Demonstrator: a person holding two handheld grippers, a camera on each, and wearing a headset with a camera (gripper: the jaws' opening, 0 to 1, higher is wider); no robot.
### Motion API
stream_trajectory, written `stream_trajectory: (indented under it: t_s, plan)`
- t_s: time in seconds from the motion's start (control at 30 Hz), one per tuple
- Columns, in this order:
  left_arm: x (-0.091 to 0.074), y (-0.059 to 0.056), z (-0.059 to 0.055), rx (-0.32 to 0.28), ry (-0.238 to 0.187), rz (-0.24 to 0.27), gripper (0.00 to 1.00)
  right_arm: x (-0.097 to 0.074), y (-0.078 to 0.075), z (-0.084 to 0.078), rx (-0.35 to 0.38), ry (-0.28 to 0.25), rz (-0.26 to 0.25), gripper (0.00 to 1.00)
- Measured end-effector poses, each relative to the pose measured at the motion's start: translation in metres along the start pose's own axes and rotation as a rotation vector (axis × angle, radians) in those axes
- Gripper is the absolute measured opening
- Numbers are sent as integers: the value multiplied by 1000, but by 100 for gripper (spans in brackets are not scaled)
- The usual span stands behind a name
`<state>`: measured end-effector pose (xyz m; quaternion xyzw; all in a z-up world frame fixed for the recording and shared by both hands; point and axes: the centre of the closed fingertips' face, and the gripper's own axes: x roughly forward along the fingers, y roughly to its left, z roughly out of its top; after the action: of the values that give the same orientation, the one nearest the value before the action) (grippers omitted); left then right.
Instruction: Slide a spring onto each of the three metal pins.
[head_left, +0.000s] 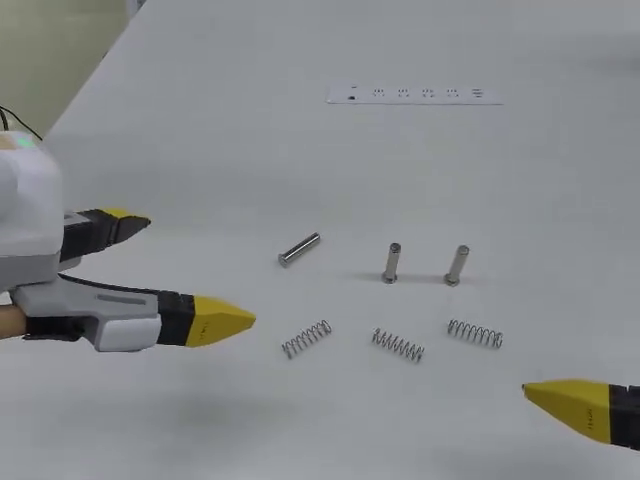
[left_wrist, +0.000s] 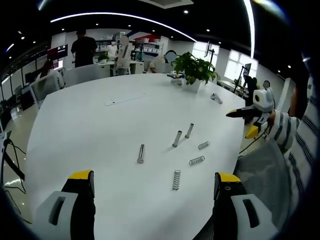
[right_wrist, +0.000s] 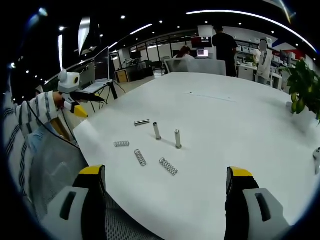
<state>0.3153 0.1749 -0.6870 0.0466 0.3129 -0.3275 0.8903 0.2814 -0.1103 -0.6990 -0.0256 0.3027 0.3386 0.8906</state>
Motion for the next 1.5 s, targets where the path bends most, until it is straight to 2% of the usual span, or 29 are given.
stream_trajectory:
  t_s: [0.23,0.93,1.03,1.27,1.5]
  plan:
    - [12,4,3,6,17,-17,98,1,1,1,3,0,3,100]
    - [42,1,11,6,32,-78,98,2,-1,0,18,-3,0,100]
    - [47,1,12,7,37,-88,93,3,0,-1,22,-4,4,100]
    - [57,1,19,2,28,-103,93,5,0,-1,23,-2,3,100]
    - [69,2,16,9,48,-118,89,7,2,-2,23,2,7,100]
